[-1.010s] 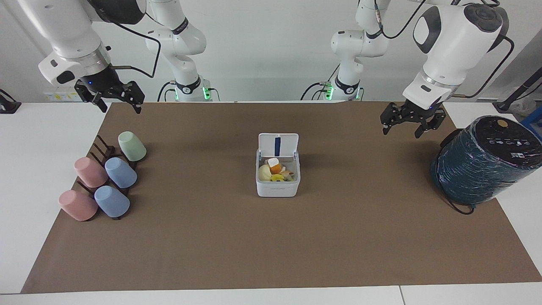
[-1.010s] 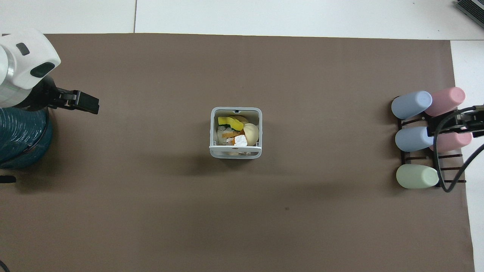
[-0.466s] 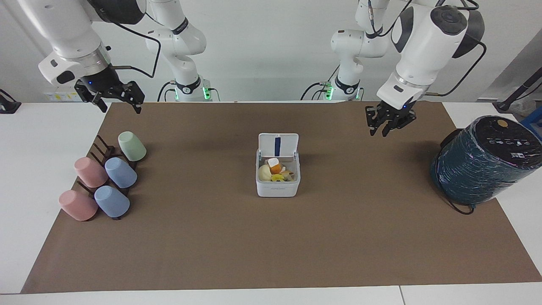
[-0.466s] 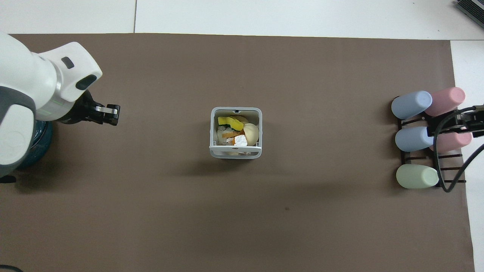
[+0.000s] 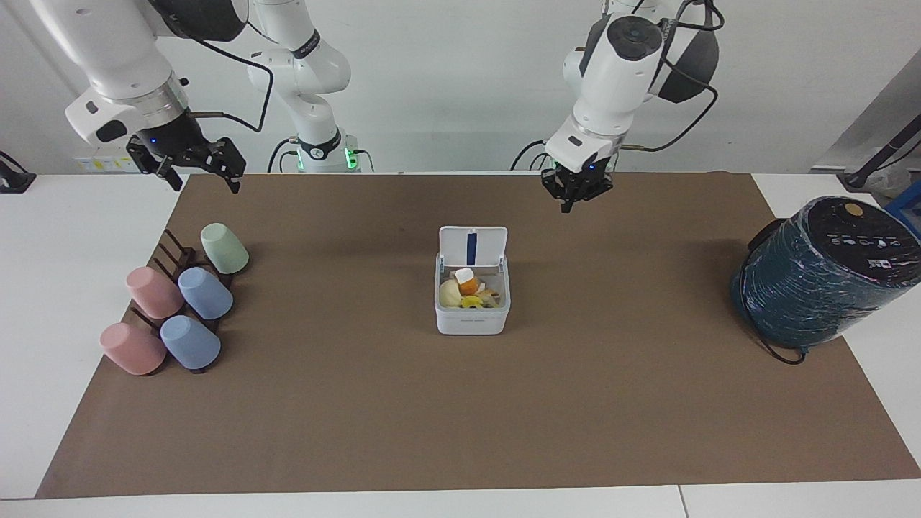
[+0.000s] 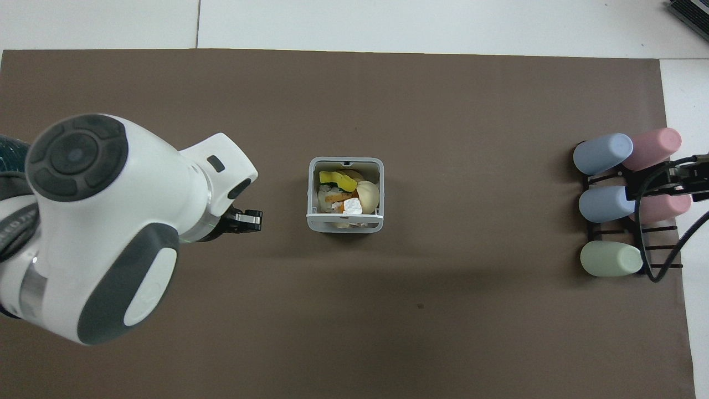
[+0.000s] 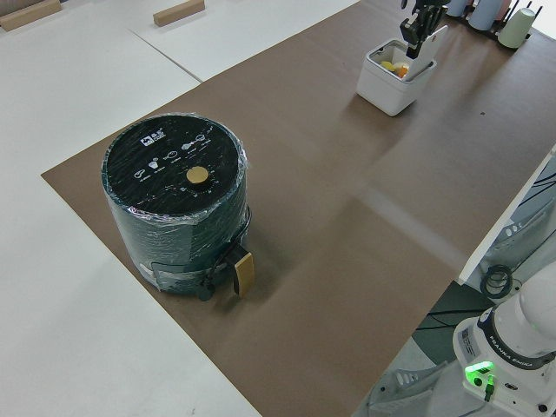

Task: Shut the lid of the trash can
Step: 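Swing the left gripper toward the trash bin's grey lid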

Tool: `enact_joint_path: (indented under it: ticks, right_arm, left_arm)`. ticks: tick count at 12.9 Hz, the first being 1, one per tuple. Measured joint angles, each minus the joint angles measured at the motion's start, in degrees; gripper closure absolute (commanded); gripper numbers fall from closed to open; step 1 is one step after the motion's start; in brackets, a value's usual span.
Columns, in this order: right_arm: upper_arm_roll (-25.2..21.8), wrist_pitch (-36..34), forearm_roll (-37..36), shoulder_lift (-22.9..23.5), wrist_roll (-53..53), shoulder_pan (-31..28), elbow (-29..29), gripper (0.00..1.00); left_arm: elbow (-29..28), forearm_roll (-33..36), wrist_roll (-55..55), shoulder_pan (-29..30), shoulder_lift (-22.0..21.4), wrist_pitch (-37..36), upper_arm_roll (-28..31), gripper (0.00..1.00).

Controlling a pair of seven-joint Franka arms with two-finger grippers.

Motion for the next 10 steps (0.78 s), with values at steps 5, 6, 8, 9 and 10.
enact_joint_path:
  ticks: [5,6,8,9,10]
  right_arm:
    - [0.0,0.0,0.0,0.0,0.0,0.0,0.0,0.0]
    - [0.0,0.0,0.0,0.0,0.0,0.0,0.0,0.0]
    - [0.0,0.0,0.0,0.0,0.0,0.0,0.0,0.0]
    - [0.0,0.0,0.0,0.0,0.0,0.0,0.0,0.0]
    - [0.0,0.0,0.0,0.0,0.0,0.0,0.0,0.0]
  left_arm:
    - [-6.41,-1.98,-7.38,-6.62,-0.14,12.55,-0.02,0.99]
    - [-7.1,-2.06,-9.18,-7.65,0.54,15.6,-0.03,0.99]
    - [-7.52,-2.55,-12.38,-8.91,2.36,21.23,-0.02,0.99]
    - [-7.54,-3.74,-13.19,-9.01,3.38,24.32,-0.03,0.99]
    - [-7.55,-5.38,-13.51,-9.01,4.33,27.48,0.08,0.99]
